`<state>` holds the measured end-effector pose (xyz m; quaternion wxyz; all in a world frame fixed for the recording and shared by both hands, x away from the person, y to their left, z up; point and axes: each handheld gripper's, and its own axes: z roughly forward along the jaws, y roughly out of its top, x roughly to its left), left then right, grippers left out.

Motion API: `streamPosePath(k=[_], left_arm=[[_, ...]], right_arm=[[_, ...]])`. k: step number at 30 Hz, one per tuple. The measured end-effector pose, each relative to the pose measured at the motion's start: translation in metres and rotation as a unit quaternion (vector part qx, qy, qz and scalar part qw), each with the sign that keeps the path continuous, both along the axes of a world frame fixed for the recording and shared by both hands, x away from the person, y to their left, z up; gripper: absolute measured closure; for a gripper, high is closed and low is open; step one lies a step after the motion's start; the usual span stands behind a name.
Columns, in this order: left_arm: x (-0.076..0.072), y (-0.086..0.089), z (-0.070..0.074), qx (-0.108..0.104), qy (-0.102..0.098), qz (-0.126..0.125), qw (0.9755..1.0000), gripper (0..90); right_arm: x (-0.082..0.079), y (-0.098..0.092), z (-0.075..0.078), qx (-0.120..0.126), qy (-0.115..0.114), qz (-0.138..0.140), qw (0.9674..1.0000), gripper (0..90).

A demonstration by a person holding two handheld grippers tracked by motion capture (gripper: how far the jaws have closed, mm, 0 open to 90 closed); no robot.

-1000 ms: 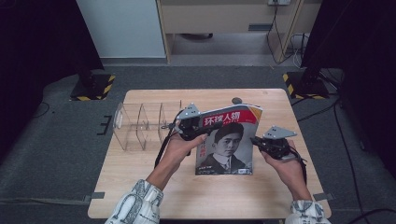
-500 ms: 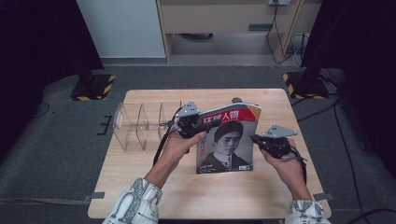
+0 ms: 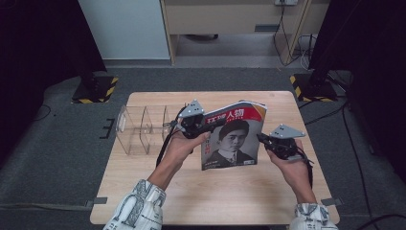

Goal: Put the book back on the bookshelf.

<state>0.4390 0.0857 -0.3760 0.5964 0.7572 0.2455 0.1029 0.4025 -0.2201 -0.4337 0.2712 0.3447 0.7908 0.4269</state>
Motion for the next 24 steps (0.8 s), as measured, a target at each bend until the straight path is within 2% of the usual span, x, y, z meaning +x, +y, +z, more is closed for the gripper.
streamPosePath(k=[4, 8, 10, 11, 15, 20, 24], left_arm=[[0.0027, 0.0017, 0.0005, -0.007, 0.0, 0.004, 1.0, 84.6], [0.001, 0.0019, 0.0009, -0.008, -0.003, -0.005, 1.0, 85.1], [-0.0006, 0.0012, 0.0011, -0.008, -0.005, -0.008, 0.9999, 85.0], [-0.0016, 0.0005, 0.0012, -0.007, -0.007, -0.009, 0.9999, 85.0], [-0.002, -0.0008, 0.0008, -0.009, -0.01, -0.005, 0.9999, 85.1], [0.0006, -0.0024, 0.0016, -0.003, -0.018, -0.002, 0.9998, 85.2], [0.0042, -0.003, -0.0008, -0.01, -0.02, -0.001, 0.9998, 85.2]], right_arm=[[0.002, 0.0014, 0.0027, 0.007, -0.006, -0.003, 1.0, 87.1], [0.0032, 0.0012, 0.0048, 0.004, 0.0, 0.003, 1.0, 87.1], [0.0033, 0.0, 0.0065, -0.001, 0.005, 0.009, 1.0, 87.1], [0.0028, -0.0005, 0.0086, -0.011, 0.008, 0.013, 0.9998, 87.0], [0.0019, -0.0007, 0.0095, -0.019, 0.008, 0.016, 0.9997, 87.2], [0.0016, 0.0002, 0.0095, -0.024, 0.001, 0.01, 0.9997, 87.3], [0.0013, -0.0008, 0.0104, -0.022, -0.007, 0.002, 0.9997, 87.5]])
